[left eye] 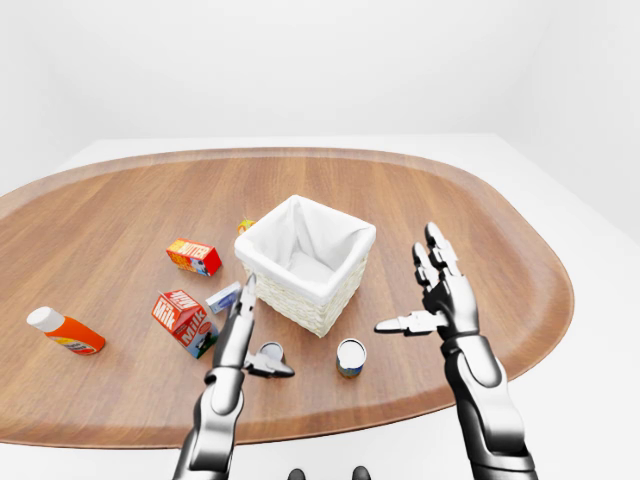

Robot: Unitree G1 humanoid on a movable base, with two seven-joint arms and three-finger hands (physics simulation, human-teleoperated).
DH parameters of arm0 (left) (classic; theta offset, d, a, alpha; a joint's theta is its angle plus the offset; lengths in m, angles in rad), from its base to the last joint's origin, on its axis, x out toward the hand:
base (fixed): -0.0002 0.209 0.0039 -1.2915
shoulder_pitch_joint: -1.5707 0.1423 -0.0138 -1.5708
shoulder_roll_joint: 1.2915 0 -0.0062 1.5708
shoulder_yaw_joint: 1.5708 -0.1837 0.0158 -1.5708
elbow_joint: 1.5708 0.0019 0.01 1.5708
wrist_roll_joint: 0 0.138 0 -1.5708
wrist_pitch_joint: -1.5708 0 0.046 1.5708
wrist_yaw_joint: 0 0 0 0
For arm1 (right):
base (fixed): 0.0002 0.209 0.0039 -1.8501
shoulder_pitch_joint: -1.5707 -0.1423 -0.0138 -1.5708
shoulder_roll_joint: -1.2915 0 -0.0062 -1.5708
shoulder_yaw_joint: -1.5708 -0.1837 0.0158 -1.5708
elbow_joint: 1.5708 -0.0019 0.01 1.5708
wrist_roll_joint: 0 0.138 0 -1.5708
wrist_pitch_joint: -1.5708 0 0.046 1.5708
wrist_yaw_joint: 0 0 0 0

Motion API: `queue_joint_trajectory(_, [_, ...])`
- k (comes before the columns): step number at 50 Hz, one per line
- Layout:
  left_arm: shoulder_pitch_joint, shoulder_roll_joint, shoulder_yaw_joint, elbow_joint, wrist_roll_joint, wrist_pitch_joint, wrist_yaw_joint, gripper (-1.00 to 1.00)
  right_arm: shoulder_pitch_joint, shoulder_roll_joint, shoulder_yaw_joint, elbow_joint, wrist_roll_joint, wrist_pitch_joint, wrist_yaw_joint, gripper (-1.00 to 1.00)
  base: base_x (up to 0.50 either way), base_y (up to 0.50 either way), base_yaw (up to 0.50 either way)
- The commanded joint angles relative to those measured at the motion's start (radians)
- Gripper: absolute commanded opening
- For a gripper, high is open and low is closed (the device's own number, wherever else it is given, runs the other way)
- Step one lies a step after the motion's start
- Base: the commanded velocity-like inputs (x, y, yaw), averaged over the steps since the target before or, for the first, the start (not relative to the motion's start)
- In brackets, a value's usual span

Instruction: Pick up the tomato sauce, and put it in the basket.

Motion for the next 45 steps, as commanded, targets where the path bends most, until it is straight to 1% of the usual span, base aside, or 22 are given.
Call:
queue_joint_trajectory(1, [-0.002,0.003,0.004,0.024,-0.001,0.0,0.008,1.0,0.001,0.0,0.0,-0.001,-0.001,0.0,-0.001,1.0,0.0,0.0,0.0])
queue_joint_trajectory(16, [-0.021,0.008,0.001,0.107,0.005,0.0,0.038,1.0,-0.003,-0.001,-0.002,0.007,0.001,0.0,-0.001,1.0,0.0,0.0,0.0])
queue_joint_trajectory(36, [-0.021,0.008,-0.007,0.133,0.021,0.0,0.054,1.0,0.006,0.002,0.005,0.008,-0.005,0.0,0.0,1.0,0.0,0.0,0.0])
queue_joint_trajectory(45, [-0.047,0.013,-0.001,0.199,0.012,0.0,0.072,1.0,0.005,0.002,0.006,0.018,-0.006,0.0,0.001,1.0,0.0,0.0,0.0])
